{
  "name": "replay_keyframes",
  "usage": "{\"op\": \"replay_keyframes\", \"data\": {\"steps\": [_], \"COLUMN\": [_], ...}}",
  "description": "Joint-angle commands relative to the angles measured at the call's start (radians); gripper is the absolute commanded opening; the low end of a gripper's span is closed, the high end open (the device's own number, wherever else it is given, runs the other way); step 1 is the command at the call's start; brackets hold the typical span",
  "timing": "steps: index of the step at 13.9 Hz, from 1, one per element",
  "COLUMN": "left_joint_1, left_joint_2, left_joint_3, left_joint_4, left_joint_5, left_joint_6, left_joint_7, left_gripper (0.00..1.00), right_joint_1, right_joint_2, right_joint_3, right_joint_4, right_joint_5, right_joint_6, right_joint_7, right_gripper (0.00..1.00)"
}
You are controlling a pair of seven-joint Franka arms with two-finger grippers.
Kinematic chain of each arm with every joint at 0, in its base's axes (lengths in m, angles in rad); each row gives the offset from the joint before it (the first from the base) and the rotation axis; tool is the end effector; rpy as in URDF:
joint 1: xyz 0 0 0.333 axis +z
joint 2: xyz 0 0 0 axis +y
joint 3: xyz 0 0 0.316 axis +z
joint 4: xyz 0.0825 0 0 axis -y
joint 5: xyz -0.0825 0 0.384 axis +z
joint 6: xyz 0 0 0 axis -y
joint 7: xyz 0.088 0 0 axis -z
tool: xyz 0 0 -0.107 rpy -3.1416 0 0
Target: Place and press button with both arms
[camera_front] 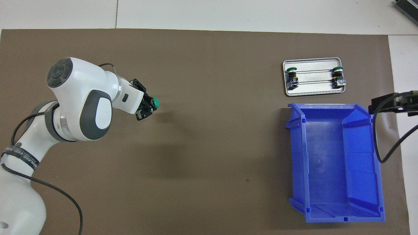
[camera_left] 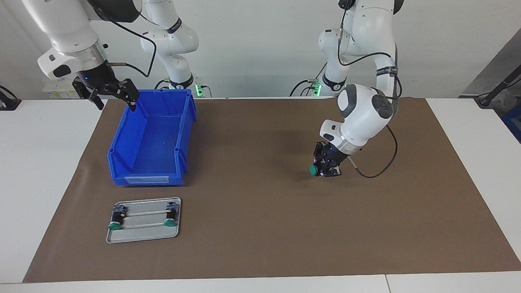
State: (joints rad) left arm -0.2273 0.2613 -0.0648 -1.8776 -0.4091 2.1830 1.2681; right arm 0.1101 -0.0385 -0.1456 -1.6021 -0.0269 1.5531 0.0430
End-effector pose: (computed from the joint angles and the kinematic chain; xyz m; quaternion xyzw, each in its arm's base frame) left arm 0.5936 -0.1916 0.3800 0.7751 -0.6062 0.1016 0.1464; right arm 0.5402 -0.0237 0.6291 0.9992 -0.0393 -0.0054 0.0107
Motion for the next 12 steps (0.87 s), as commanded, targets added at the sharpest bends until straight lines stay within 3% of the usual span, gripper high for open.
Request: {"op": "replay_keyframes", "data": {"steps": [1, 4, 6, 8, 12], "left_joint_1": [0.078, 0.157, 0.204, 0.232, 0.319], "left_joint_2": [-0.037, -0.057, -0.068, -0.079, -0.128], "left_joint_3": [-0.009, -0.006, -0.006, -0.004, -0.003], "left_joint_4": [-0.008, -0.026, -0.038, -0.064, -0.181], "left_joint_5": [-0.042, -0.173, -0.207, -0.262, -0.426], "left_joint_6": [-0.104, -0.169, -0.204, -0.207, -0.200], "left_joint_7": [0.104, 0.230, 0.258, 0.319, 0.512], "left_gripper": [0.00, 0.01, 0.08, 0.08, 0.08], "right_joint_1": [-0.003, -0.003, -0.003, -0.003, -0.003], "right_joint_2": [-0.004, -0.004, -0.004, -0.004, -0.004], "right_joint_3": [-0.003, -0.003, -0.003, -0.003, -0.003], "right_joint_4": [-0.005, -0.005, -0.005, -0.007, -0.007], "right_joint_5": [0.002, 0.002, 0.002, 0.002, 0.002], "right_joint_6": [-0.008, -0.008, -0.008, -0.008, -0.008], "right_joint_7": [0.012, 0.012, 0.012, 0.012, 0.012], "right_gripper": [1.00, 1.00, 1.00, 1.00, 1.00]}}
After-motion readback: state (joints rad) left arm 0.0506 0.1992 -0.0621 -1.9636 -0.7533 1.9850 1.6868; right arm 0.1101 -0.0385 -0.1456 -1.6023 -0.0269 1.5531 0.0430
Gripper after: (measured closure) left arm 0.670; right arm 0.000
